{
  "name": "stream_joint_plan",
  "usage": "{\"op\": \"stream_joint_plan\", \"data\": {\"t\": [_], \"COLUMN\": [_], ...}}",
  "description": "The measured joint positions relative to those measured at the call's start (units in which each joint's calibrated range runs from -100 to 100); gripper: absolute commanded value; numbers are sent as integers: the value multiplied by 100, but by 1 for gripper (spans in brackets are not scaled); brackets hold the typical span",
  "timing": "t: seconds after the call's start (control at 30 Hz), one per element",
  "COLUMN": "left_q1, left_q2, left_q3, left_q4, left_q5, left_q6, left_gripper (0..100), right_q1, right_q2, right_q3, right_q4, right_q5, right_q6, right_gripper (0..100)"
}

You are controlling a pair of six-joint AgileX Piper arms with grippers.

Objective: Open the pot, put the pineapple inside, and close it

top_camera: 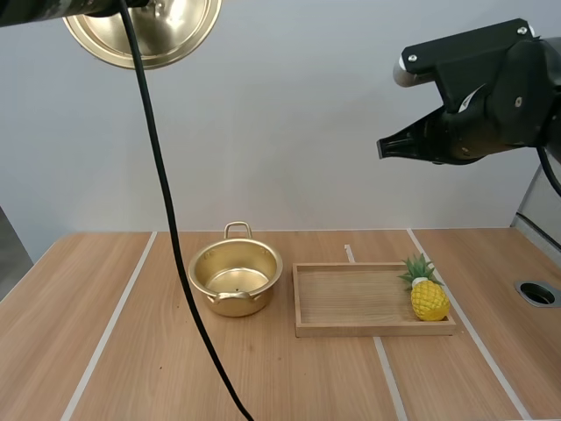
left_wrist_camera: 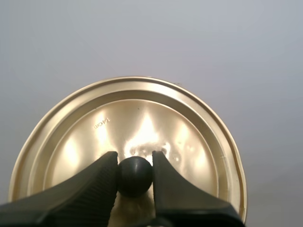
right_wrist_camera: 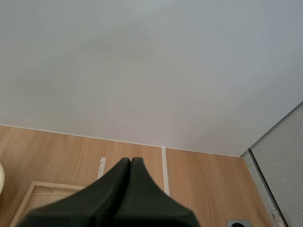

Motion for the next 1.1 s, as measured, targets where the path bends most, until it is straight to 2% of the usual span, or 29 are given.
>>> {"op": "stream_joint_plan", "data": {"t": [0.33,0.63,0.8,1.1], "left_q1": [0,0,0,0], "left_q2": [0,0,0,0], "left_q3": [0,0,0,0], "left_q4": [0,0,0,0], "left_q5": [16,16,16,16], "left_q6": [0,0,0,0], "left_gripper": [0,0,0,0], "right_q1": [0,0,0,0], "right_q2": [843,973,980,987], "right_q3": [0,0,14,1167], "right_q4": [-225,-654,-693,-793], "right_q5": [928,1624,1745,1801], "right_q6": [-18,97,126,135], "right_gripper": [0,0,0,0]}}
